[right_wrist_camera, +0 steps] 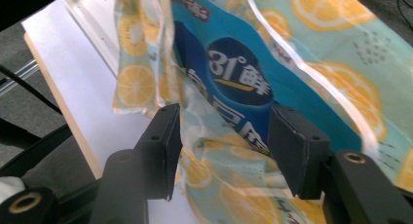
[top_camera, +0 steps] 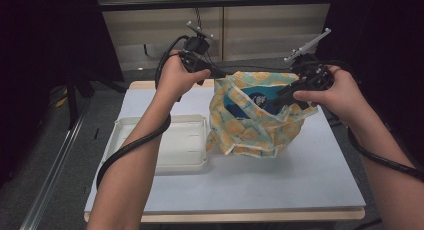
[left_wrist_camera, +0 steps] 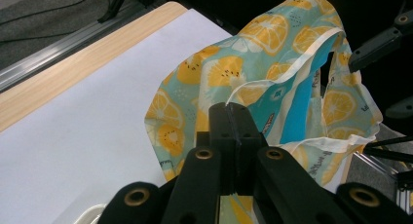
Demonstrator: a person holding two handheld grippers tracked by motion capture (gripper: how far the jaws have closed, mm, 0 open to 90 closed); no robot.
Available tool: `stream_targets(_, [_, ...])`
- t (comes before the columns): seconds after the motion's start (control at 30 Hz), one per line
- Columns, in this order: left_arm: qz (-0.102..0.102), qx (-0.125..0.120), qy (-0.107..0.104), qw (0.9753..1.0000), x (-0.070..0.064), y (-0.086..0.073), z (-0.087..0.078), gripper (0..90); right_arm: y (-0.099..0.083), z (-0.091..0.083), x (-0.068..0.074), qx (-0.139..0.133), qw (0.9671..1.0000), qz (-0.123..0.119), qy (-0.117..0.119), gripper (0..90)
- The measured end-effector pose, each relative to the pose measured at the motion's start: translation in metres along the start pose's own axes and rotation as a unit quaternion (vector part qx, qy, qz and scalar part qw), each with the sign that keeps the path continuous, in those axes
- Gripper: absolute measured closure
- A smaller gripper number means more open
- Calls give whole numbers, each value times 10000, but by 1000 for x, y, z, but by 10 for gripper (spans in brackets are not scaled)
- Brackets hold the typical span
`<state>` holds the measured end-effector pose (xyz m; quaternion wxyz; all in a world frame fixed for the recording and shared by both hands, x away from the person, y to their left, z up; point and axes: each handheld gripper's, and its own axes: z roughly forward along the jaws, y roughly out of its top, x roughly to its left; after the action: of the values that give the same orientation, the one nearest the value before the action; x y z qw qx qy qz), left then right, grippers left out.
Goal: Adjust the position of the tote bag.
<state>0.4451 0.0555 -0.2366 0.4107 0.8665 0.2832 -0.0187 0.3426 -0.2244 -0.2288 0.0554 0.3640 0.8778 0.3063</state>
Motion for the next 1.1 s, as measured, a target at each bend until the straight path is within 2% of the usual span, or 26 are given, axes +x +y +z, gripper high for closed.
stream_targets(0.23, [10, 24, -1, 10000, 1, -1, -1, 900, 4, 4, 7, 53, 9999, -26, 158, 442])
stream_targets(0.53, [7, 16, -6, 10000, 2, -2, -1, 900, 6, 5, 13, 156, 9997, -139, 130, 439])
stream_targets(0.87, [16, 34, -17, 10000, 2, -3, 0, 900, 6, 11, 13, 216, 9996, -152, 136, 440])
stream_targets(1.1, [-29, 13, -18, 10000, 3, -4, 0, 900, 5, 20, 12, 237, 9994, -143, 208, 483])
